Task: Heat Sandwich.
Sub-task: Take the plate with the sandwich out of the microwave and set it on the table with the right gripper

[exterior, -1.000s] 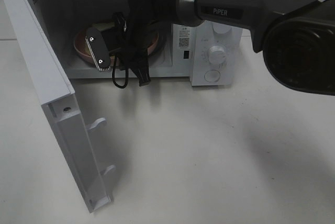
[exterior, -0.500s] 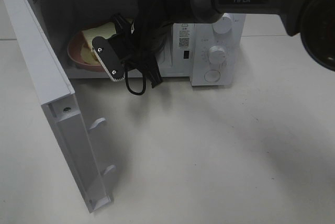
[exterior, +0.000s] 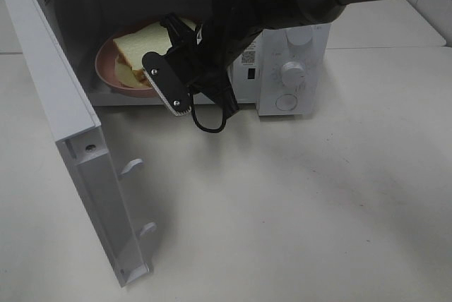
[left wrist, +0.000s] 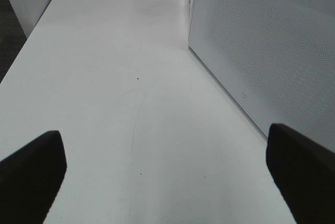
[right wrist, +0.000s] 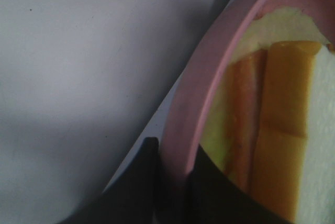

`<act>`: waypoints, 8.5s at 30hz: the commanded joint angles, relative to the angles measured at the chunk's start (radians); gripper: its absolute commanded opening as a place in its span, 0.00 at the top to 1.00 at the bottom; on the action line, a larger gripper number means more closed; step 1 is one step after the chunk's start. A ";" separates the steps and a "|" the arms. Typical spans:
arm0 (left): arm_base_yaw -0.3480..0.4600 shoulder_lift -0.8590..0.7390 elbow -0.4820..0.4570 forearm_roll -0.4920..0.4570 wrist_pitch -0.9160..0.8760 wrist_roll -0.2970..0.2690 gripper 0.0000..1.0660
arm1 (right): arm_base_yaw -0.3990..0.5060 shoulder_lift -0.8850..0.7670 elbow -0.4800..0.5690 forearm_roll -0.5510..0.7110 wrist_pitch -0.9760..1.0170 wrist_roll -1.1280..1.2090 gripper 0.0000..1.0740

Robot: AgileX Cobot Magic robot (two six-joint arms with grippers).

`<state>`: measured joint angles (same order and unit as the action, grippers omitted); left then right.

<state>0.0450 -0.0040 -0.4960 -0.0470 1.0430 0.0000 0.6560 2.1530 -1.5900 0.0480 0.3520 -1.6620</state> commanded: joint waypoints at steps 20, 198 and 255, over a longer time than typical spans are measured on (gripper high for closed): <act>0.001 -0.020 0.003 0.001 -0.012 0.000 0.08 | -0.002 -0.238 0.315 0.218 -0.108 -0.198 1.00; 0.001 -0.020 0.003 0.001 -0.012 0.000 0.08 | -0.008 -0.434 0.904 -0.963 0.621 2.772 0.99; 0.001 -0.020 0.003 0.001 -0.012 0.000 0.08 | -0.100 -0.270 0.904 -1.091 0.443 2.916 0.22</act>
<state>0.0450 -0.0040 -0.4960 -0.0470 1.0430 0.0000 0.5550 1.9010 -0.6860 -1.0530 0.8300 1.2780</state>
